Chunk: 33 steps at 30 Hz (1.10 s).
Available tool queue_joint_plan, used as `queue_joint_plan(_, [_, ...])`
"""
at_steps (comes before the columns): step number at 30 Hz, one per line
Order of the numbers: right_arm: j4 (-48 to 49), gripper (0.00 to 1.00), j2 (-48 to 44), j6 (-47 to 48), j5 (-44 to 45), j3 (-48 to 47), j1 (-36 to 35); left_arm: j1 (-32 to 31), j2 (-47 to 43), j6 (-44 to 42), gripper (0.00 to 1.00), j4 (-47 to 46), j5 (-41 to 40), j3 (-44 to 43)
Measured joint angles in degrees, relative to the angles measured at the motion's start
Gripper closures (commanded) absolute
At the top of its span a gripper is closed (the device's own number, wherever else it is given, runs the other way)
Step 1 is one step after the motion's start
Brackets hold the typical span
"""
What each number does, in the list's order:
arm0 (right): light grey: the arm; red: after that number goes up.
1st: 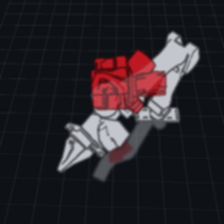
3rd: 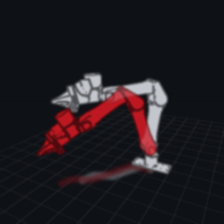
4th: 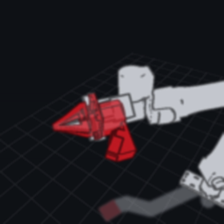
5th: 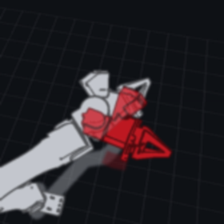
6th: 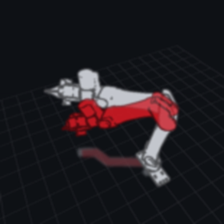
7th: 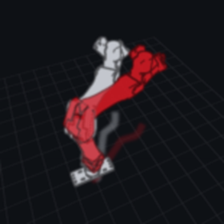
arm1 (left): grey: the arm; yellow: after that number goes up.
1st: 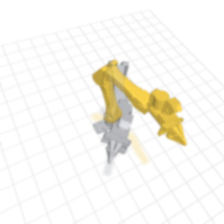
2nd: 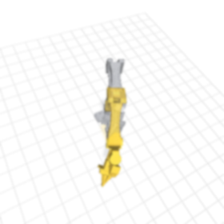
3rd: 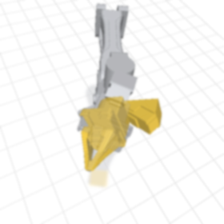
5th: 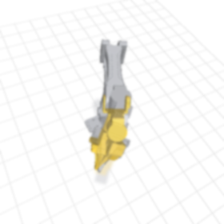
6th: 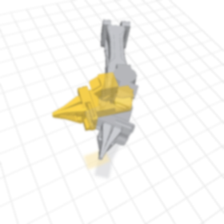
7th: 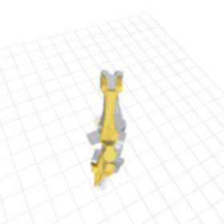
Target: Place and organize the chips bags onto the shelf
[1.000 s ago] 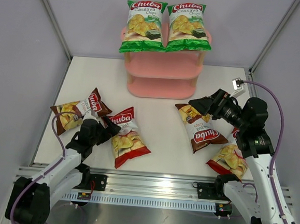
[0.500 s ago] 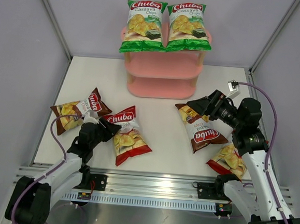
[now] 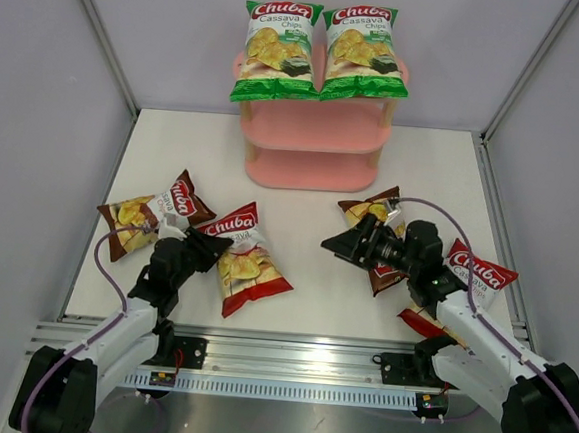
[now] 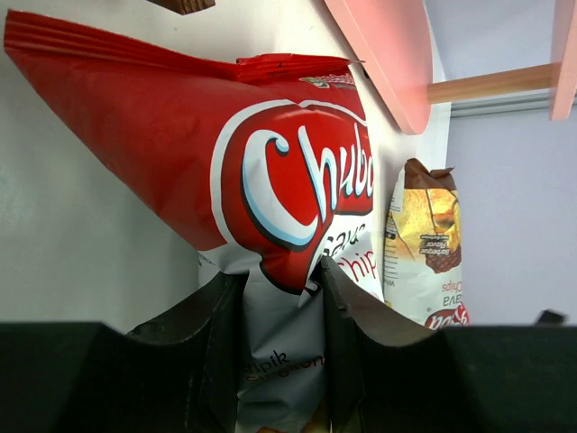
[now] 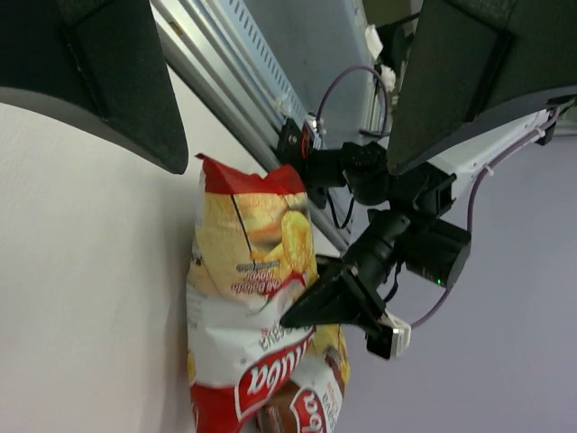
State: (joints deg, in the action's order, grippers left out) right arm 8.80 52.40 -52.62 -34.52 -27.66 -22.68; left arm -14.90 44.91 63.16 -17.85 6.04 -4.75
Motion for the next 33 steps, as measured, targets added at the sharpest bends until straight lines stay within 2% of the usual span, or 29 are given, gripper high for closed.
queue_joint_plan(6, [11.5,0.01,2.0,-7.0,10.0,9.2,-11.2,0.0,-4.2,4.0,0.70,2.0,0.0,-0.4])
queue_joint_plan(15, [24.9,0.00,9.0,-10.0,18.9,9.3,-23.3,-1.0,-8.3,8.7,0.70,2.6,-0.6,-4.7])
queue_joint_plan(21, [28.1,0.01,13.3,-9.8,21.6,7.8,-26.7,-3.4,-8.2,10.6,0.69,1.7,-0.7,-6.6])
queue_joint_plan(33, [30.0,0.04,18.0,-7.1,21.9,3.1,-28.1,-9.4,-7.7,12.3,0.70,-0.4,-2.3,-7.6])
